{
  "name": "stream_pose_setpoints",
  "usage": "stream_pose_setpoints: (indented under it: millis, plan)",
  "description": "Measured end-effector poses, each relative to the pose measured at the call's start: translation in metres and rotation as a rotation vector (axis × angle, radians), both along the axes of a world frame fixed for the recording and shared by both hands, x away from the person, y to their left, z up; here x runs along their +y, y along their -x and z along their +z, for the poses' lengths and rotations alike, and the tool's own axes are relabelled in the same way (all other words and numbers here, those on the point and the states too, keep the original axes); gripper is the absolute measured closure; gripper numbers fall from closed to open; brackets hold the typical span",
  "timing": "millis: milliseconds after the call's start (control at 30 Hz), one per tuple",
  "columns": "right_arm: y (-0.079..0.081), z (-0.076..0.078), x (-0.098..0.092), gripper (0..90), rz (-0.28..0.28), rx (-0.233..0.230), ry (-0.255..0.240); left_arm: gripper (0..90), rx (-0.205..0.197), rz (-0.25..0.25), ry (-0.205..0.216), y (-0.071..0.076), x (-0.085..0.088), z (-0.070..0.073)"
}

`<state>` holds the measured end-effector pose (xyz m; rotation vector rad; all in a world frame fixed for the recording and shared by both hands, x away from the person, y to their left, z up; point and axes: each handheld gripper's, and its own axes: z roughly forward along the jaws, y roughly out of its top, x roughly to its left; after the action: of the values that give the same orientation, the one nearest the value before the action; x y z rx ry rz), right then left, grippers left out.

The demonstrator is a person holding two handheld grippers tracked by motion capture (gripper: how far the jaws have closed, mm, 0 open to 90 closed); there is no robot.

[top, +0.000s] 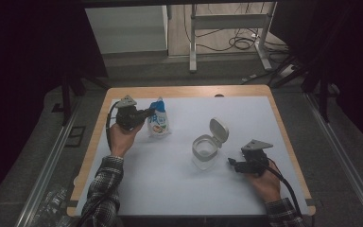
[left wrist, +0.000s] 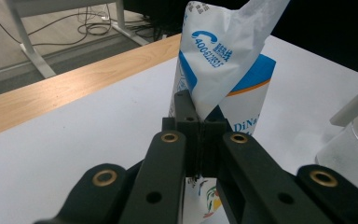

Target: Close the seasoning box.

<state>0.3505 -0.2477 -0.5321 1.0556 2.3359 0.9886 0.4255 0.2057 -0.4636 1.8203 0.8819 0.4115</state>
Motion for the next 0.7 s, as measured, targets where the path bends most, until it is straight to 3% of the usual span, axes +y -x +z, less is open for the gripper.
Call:
stream_pose_setpoints:
  millis: [500, 700]
  plan:
    - [0.000, 0.000, 0.000, 28.8, -0.003, 0.006, -0.005, 90.0, -0.023, -0.029, -0.114, 0.015, -0.020, 0.016]
    - [0.000, 0.000, 0.000, 28.9, -0.002, 0.006, -0.005, 90.0, -0.021, -0.031, -0.130, 0.021, -0.022, 0.019]
